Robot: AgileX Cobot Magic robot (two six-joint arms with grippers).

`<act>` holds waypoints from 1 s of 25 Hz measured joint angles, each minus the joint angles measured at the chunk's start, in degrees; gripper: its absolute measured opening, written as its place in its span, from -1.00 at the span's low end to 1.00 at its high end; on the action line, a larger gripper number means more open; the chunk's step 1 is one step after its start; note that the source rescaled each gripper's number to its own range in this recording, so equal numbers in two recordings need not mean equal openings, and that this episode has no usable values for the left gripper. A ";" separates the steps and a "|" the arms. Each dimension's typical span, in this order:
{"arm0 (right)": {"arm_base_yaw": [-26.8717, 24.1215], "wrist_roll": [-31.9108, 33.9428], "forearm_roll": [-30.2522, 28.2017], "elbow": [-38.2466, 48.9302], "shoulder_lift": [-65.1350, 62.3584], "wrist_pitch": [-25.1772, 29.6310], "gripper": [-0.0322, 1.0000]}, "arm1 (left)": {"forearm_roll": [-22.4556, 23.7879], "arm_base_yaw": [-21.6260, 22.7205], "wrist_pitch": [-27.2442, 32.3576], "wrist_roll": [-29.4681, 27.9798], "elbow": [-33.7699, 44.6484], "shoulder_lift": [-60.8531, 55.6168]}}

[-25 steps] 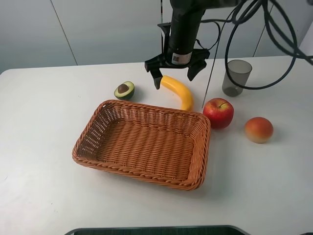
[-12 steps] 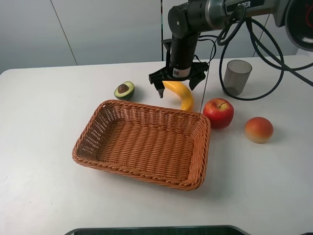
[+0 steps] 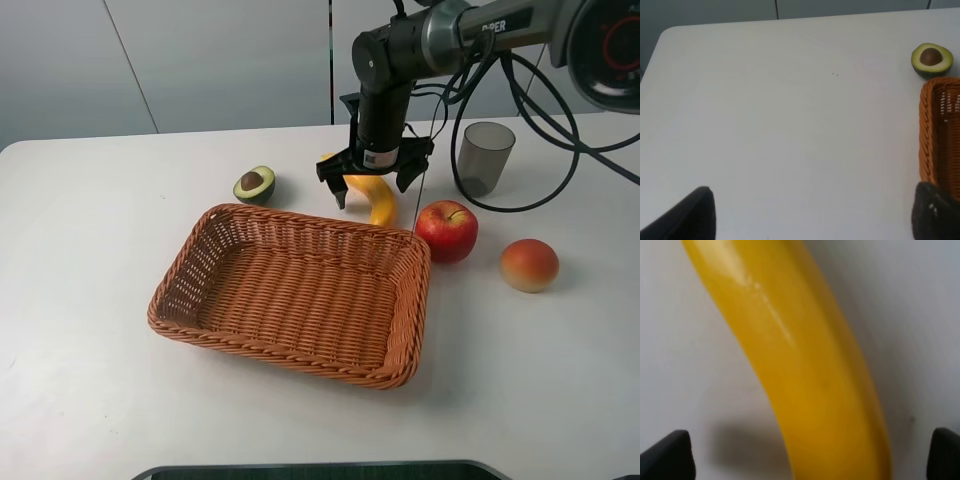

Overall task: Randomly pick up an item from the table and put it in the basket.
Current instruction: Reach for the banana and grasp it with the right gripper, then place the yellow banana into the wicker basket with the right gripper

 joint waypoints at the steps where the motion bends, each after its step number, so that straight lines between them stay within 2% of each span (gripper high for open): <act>1: 0.00 -0.14 0.10 0.00 0.34 -0.22 0.99 | 0.00 0.00 0.00 0.00 0.00 0.00; 3: 0.00 -0.35 0.22 0.00 0.46 -0.53 0.98 | 0.00 0.00 0.00 0.00 0.00 0.00; 5: 0.00 -0.36 0.22 0.00 0.58 -0.90 0.72 | 0.00 0.00 0.00 0.00 0.00 0.00; 6: 0.00 -0.36 0.22 0.00 0.58 -1.03 0.39 | 0.00 0.00 0.00 0.00 0.00 0.00; 8: 0.00 -0.36 -0.17 0.00 0.58 -1.03 -0.57 | 0.00 0.00 0.00 0.00 0.00 0.00; 9: 0.00 -0.36 -0.26 0.00 0.58 -1.17 -0.94 | 0.00 0.00 0.00 0.00 0.00 0.00; 10: 0.00 -0.36 -0.40 0.00 0.58 -1.17 -0.89 | 0.00 0.00 0.00 0.00 0.00 0.00; 25: 0.00 -0.59 -0.53 -0.56 1.00 -1.28 -0.89 | 0.00 0.00 0.00 0.00 0.00 0.00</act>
